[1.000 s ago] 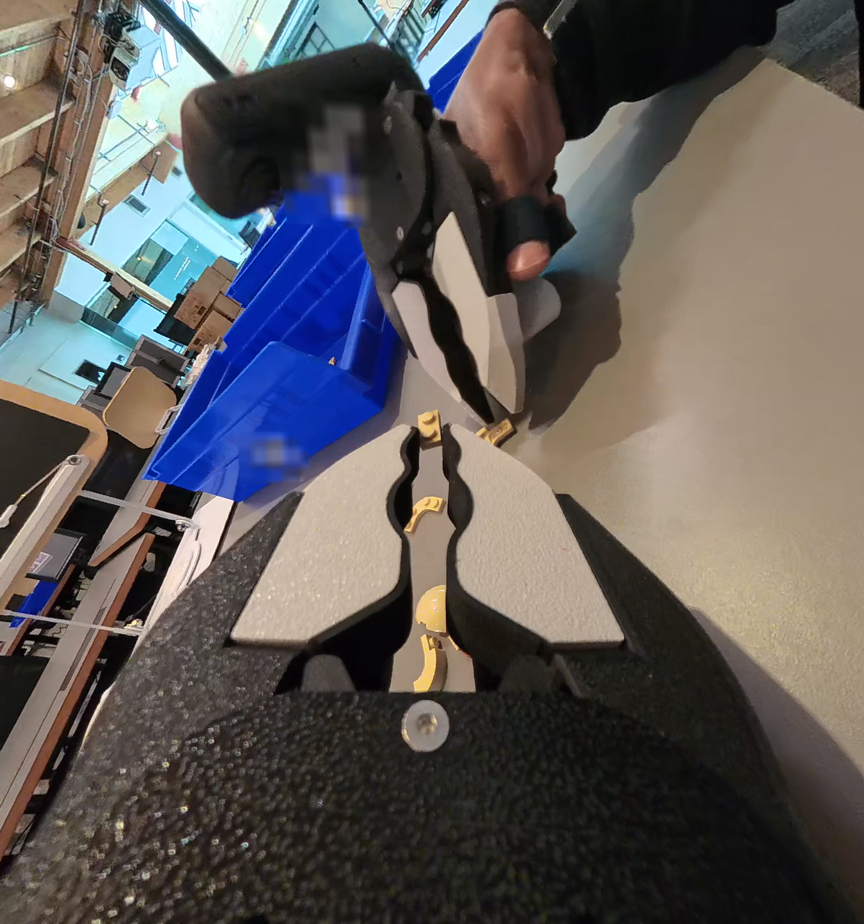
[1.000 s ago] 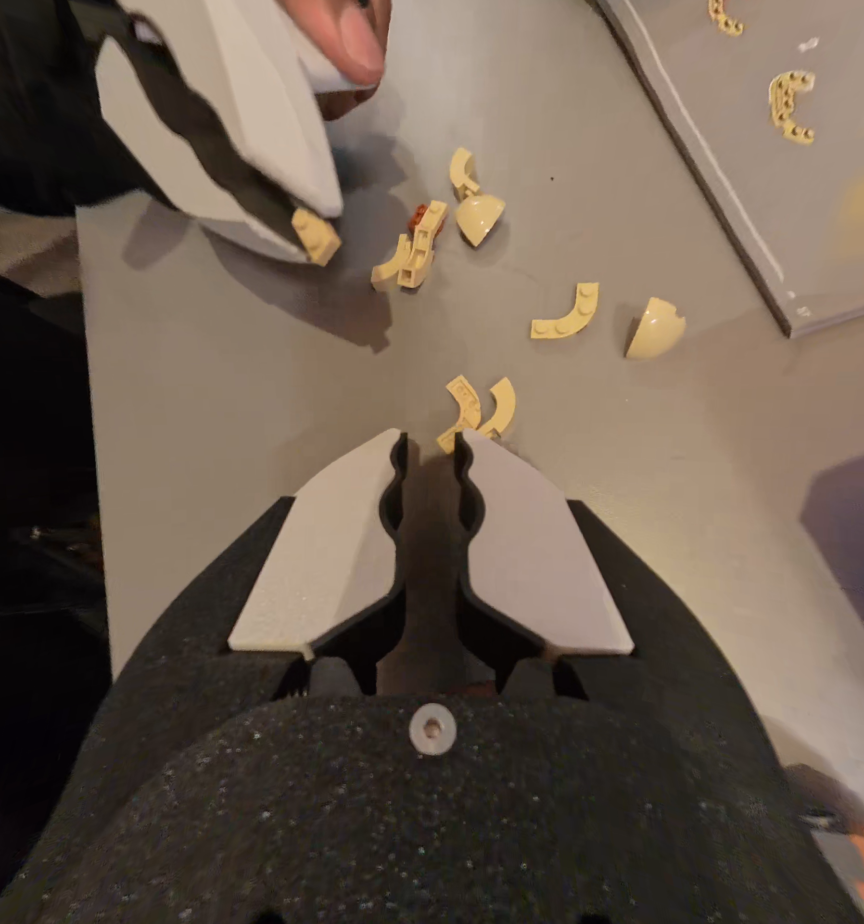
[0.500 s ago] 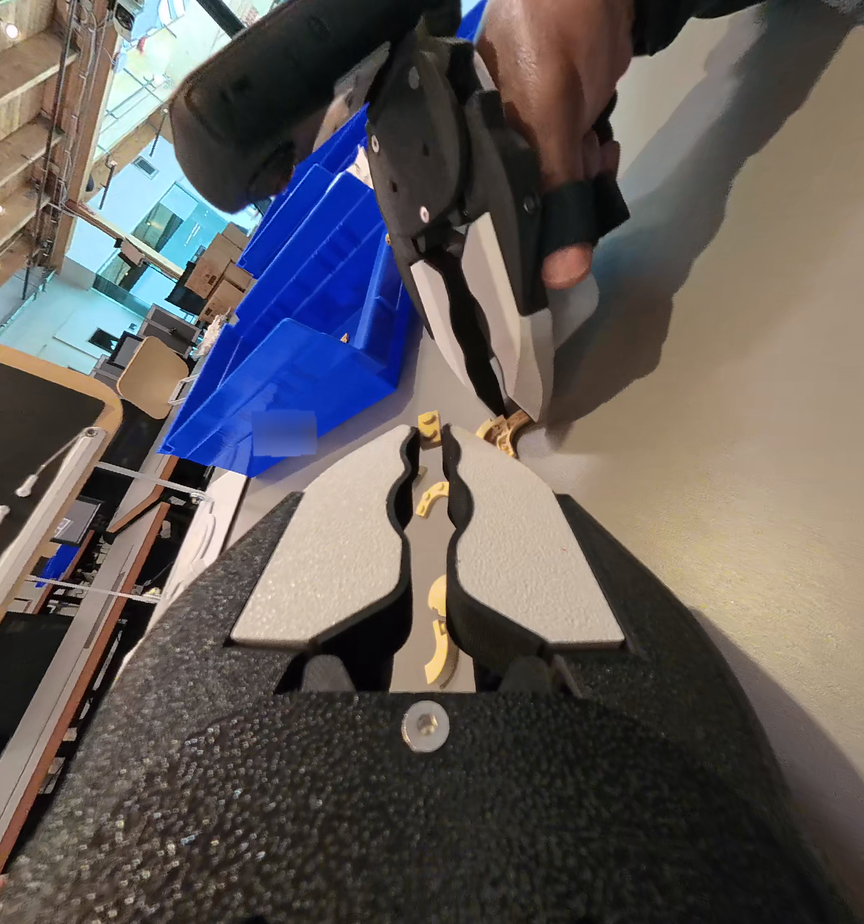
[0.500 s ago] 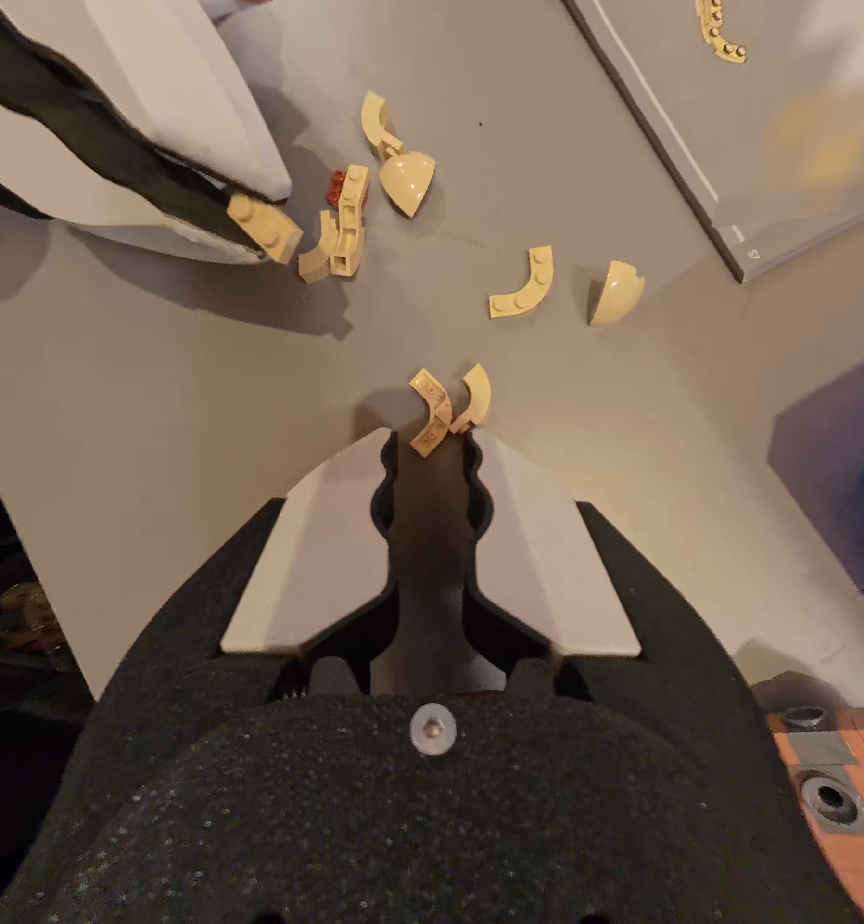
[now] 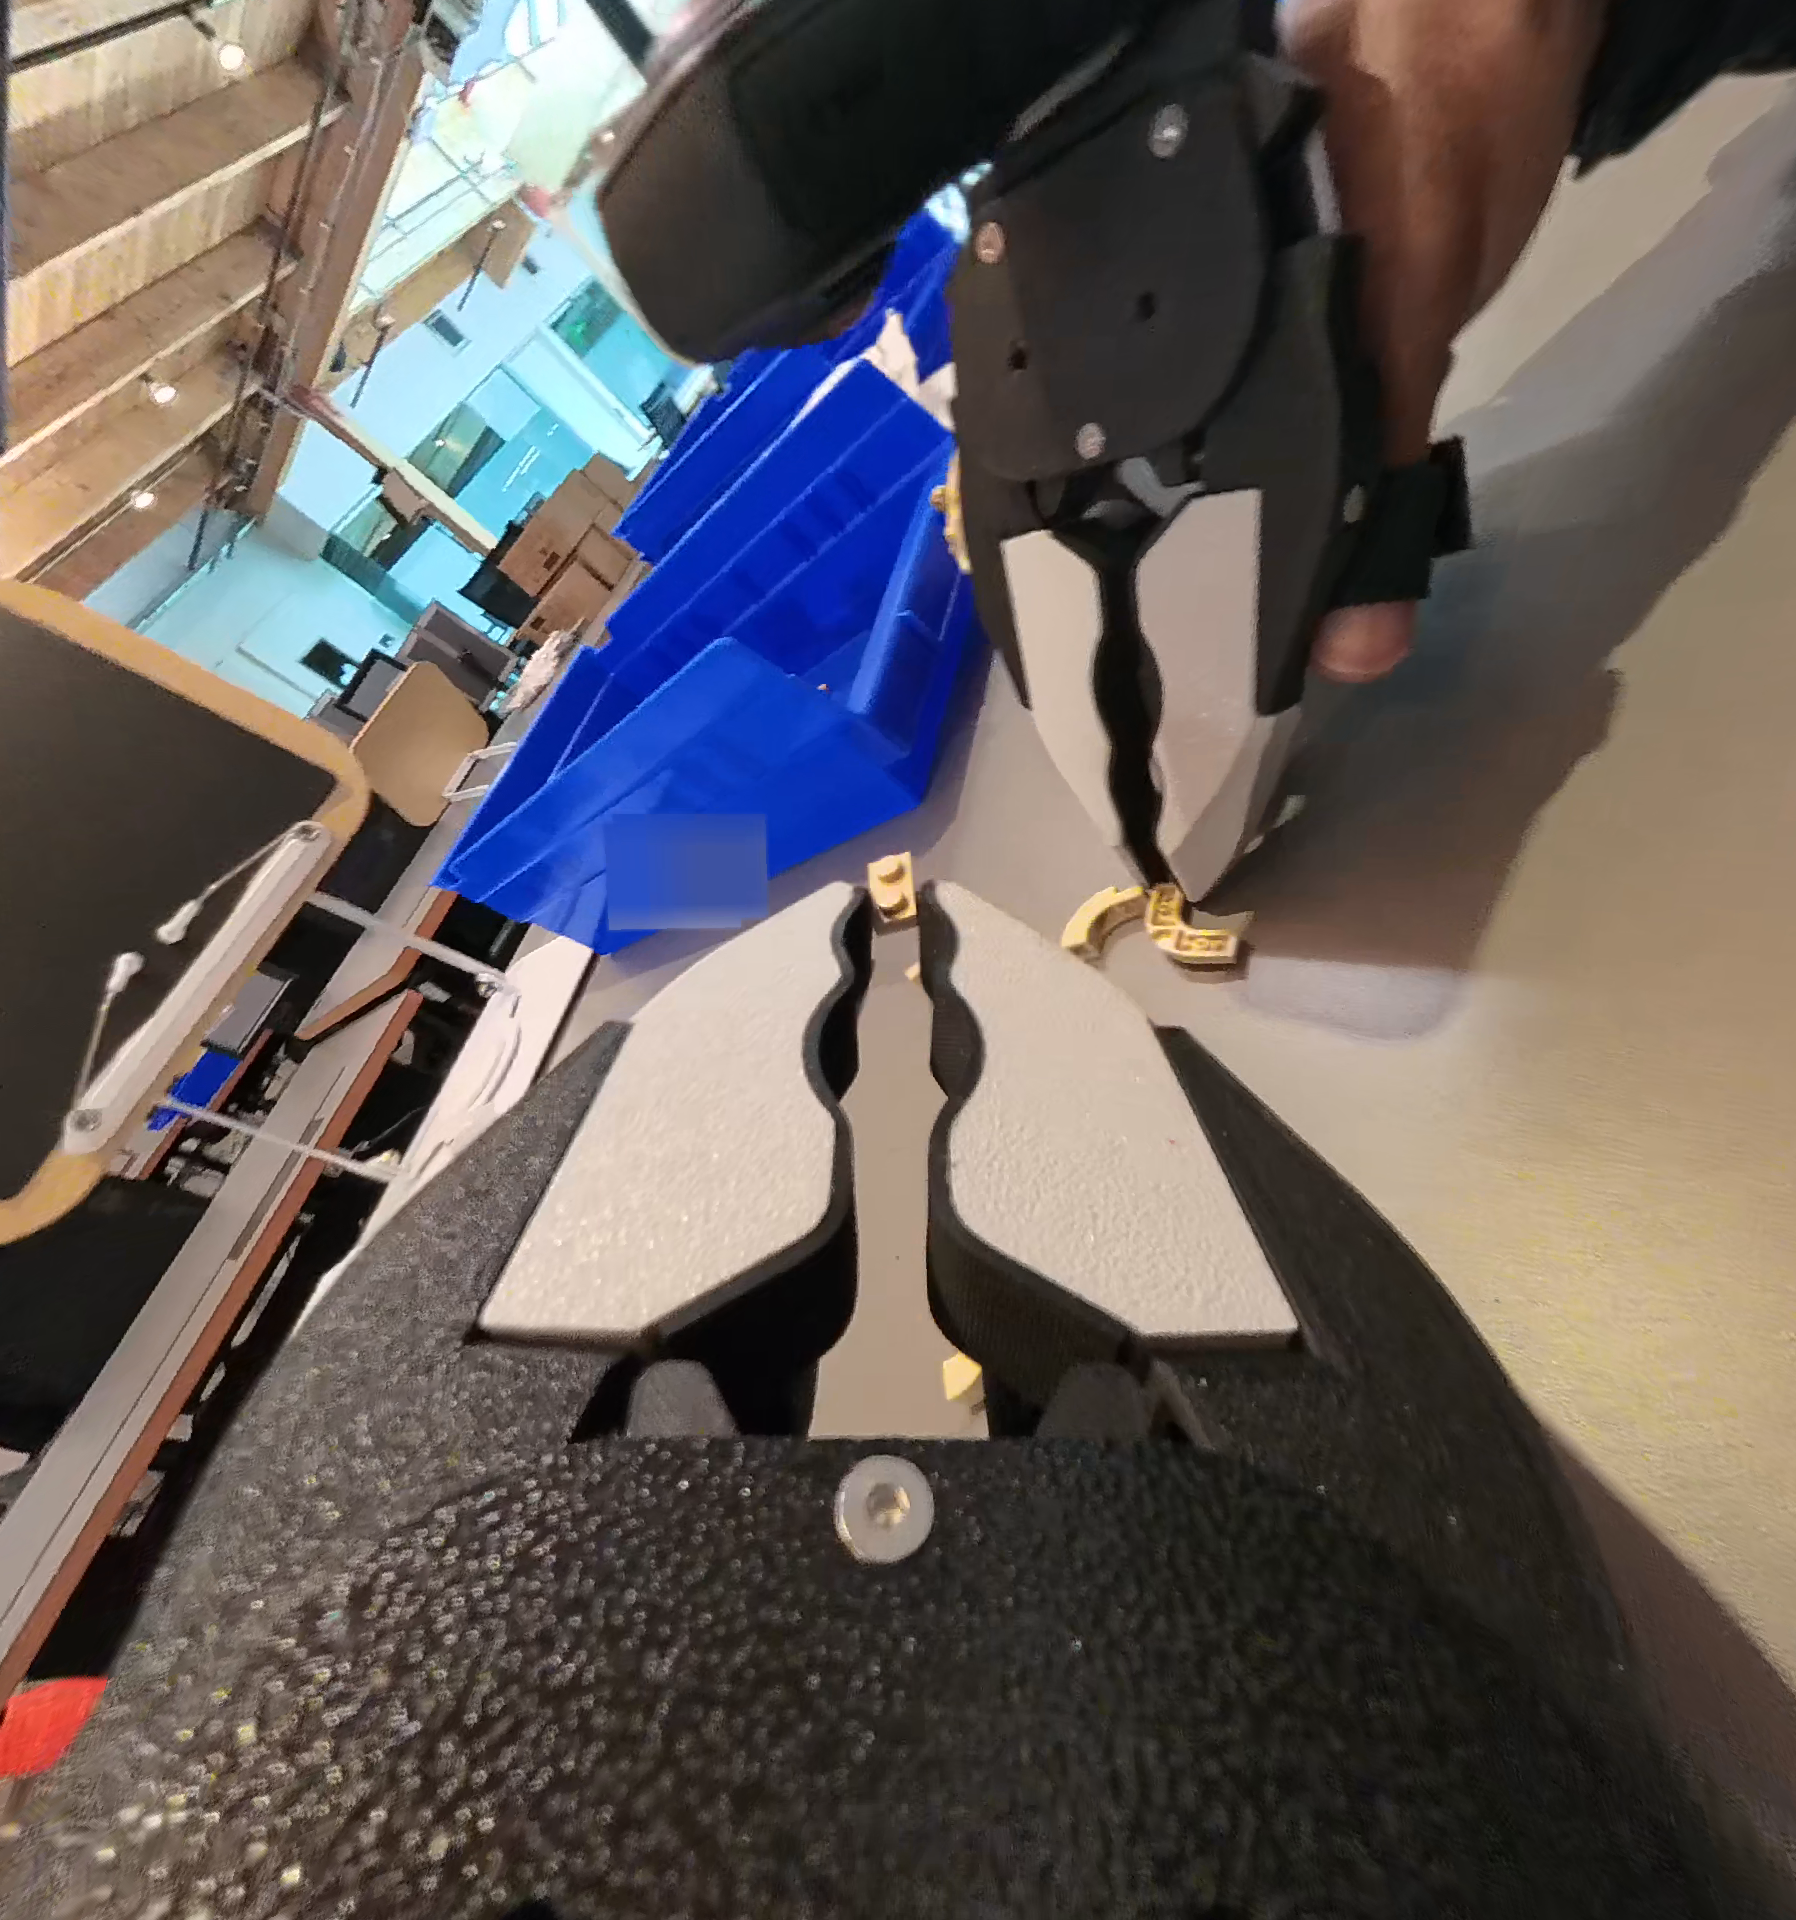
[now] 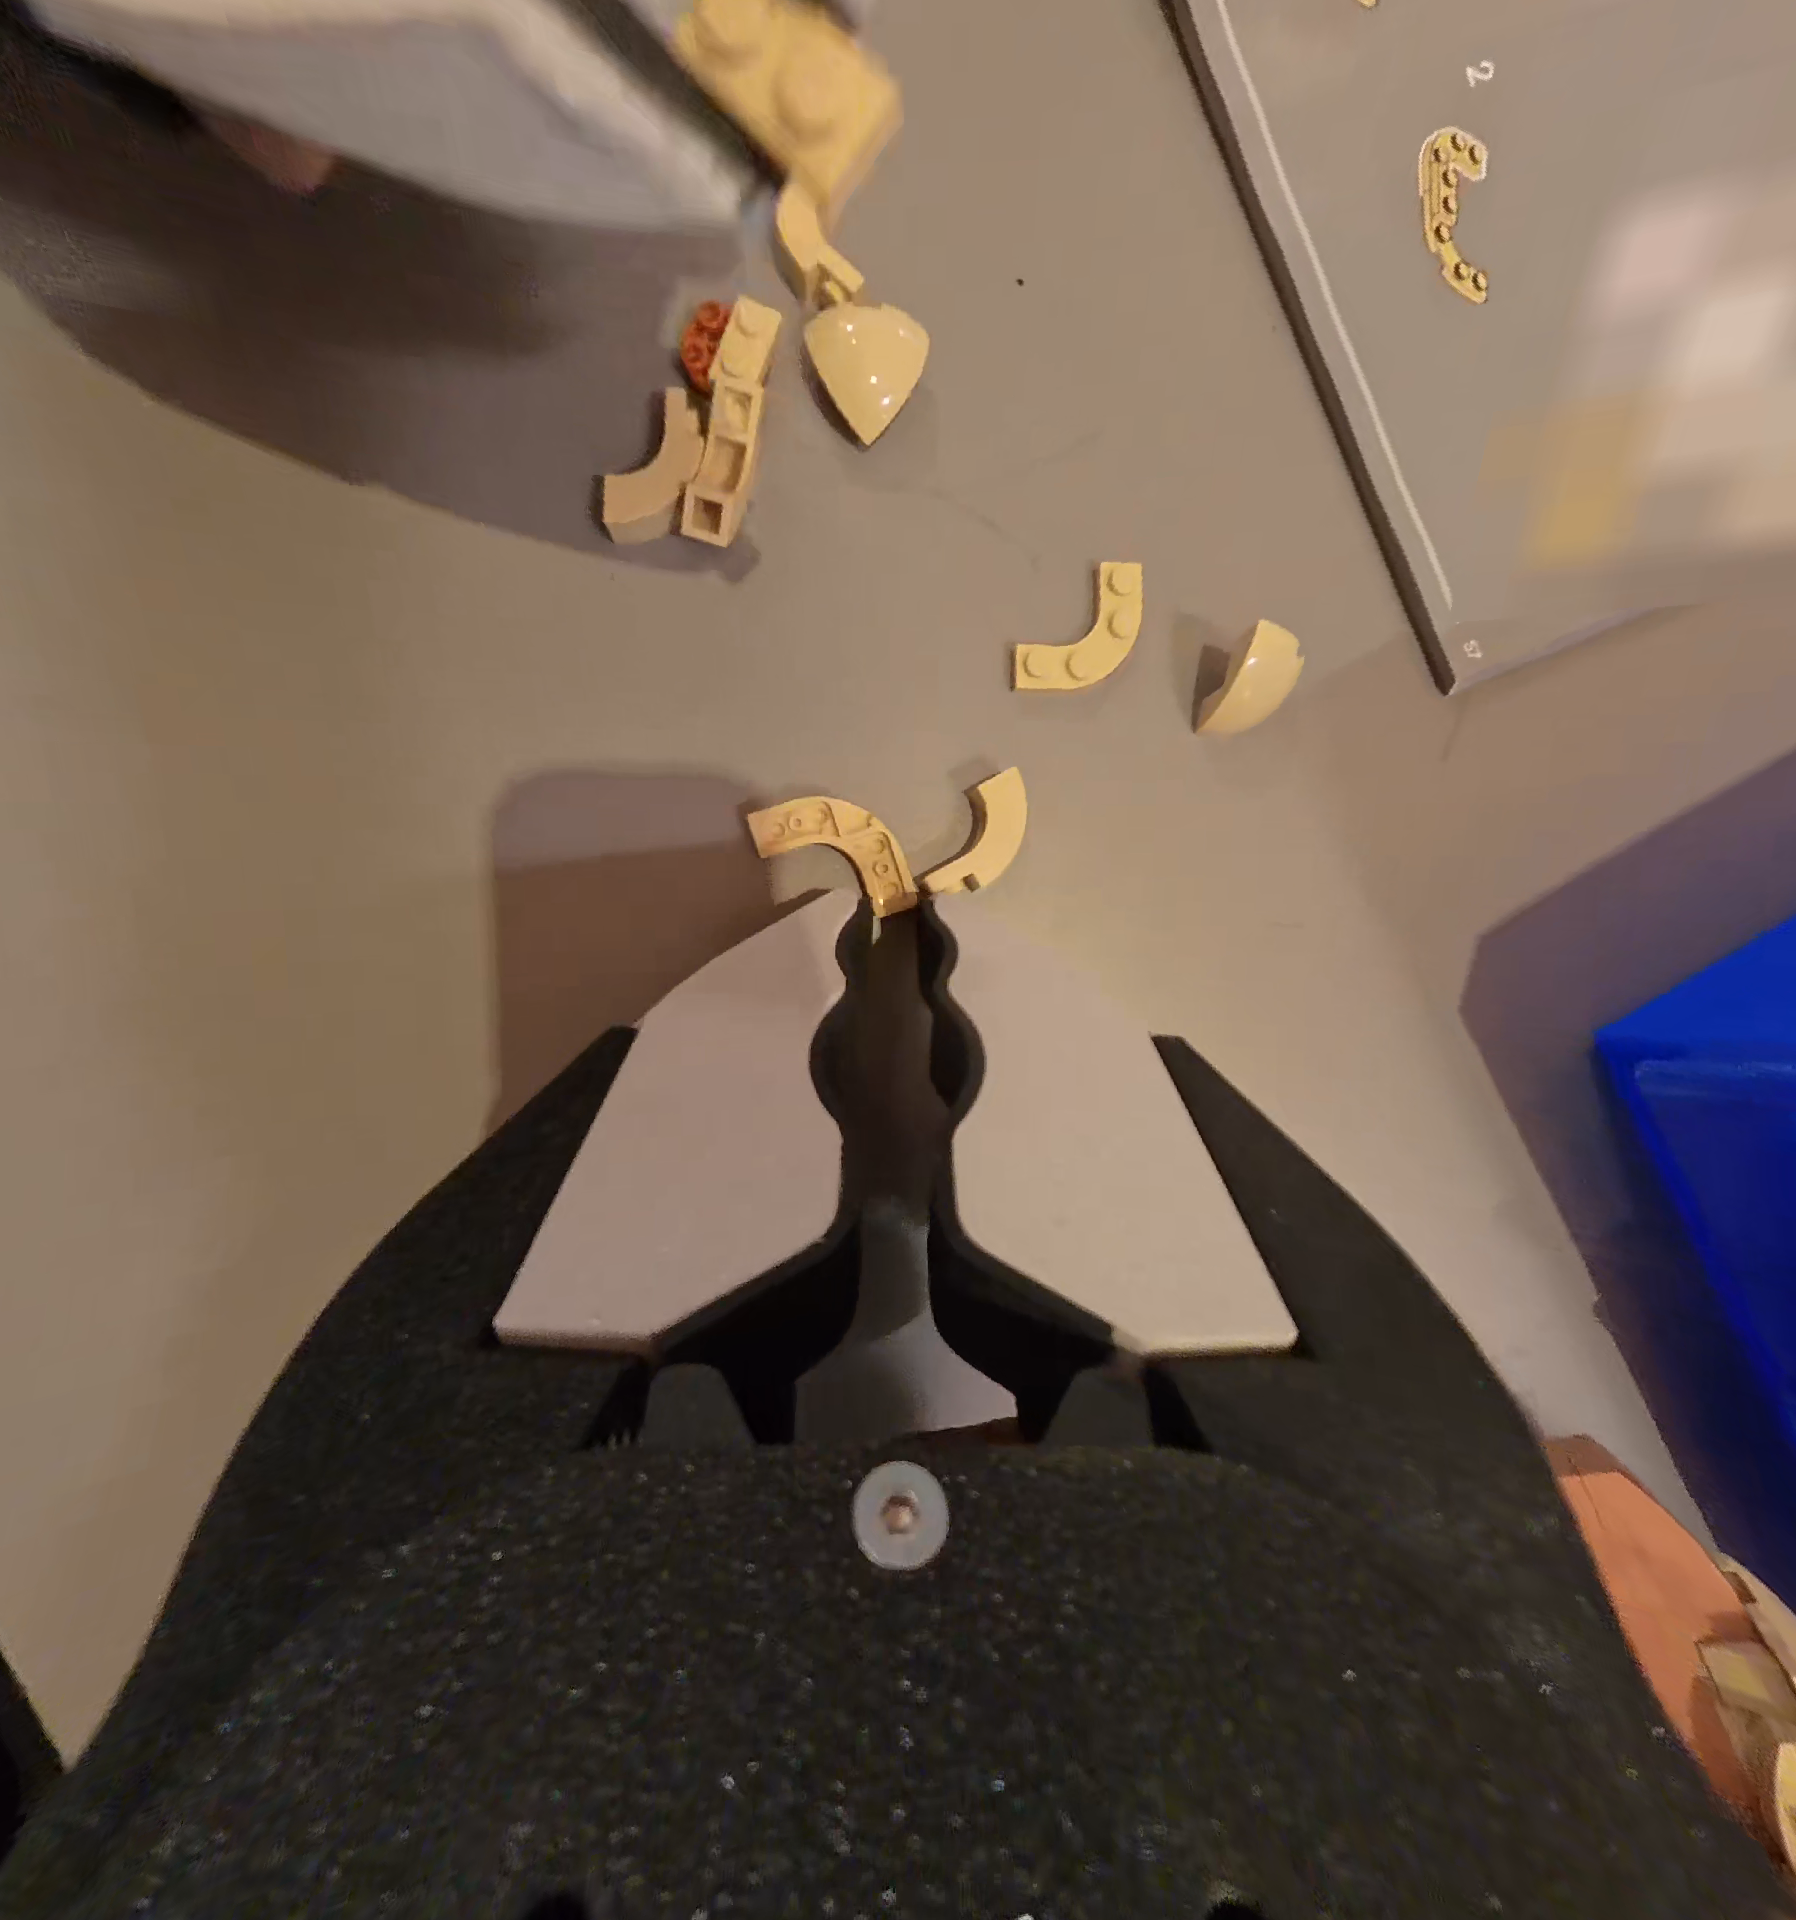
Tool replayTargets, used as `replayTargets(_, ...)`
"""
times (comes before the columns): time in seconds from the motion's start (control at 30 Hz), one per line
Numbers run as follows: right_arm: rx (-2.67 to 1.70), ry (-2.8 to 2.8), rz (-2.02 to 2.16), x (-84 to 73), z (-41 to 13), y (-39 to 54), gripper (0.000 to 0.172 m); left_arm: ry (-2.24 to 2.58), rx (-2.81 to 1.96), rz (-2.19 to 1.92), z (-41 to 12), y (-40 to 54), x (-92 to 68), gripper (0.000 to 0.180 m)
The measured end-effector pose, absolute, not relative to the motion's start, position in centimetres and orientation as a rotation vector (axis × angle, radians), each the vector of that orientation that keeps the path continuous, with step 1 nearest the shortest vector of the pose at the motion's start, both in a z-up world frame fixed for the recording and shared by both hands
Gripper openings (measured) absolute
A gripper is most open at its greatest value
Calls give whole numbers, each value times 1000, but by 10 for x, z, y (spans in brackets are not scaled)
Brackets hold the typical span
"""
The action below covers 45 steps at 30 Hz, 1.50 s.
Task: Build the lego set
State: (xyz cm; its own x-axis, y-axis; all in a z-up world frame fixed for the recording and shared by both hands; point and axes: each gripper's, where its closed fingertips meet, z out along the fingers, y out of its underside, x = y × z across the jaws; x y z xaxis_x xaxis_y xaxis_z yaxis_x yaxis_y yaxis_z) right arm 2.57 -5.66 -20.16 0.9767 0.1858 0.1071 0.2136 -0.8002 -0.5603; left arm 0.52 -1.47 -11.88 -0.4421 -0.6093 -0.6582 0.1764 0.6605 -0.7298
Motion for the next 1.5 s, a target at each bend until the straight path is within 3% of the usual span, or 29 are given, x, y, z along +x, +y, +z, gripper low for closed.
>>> replayTargets(0.13,-2385,-389,-78,31,-188,-51,7,1770,-447,-991,-109,-2,8,8)
replayTargets(0.27,-2104,-515,-200,43,-142,-28,7,1737,-685,-1290,-101,4,10,8)
replayTargets(0.43,-1659,-584,-469,48,-86,-13,7,1638,-968,-1858,-87,6,13,8)
replayTargets(0.6,-1301,-816,-952,36,-73,-26,7,1506,-1039,-2171,-62,-1,20,8)
replayTargets(0.93,-1030,-1360,-1480,3,-136,-44,8,1571,-836,-1648,-76,13,60,8)
replayTargets(1.3,-1256,-1815,-1190,8,-182,-67,10,1515,-815,-1617,-74,28,43,8)
replayTargets(1.5,-1805,-1372,-672,-1,-166,-68,10,1549,-848,-1586,-81,26,45,8)
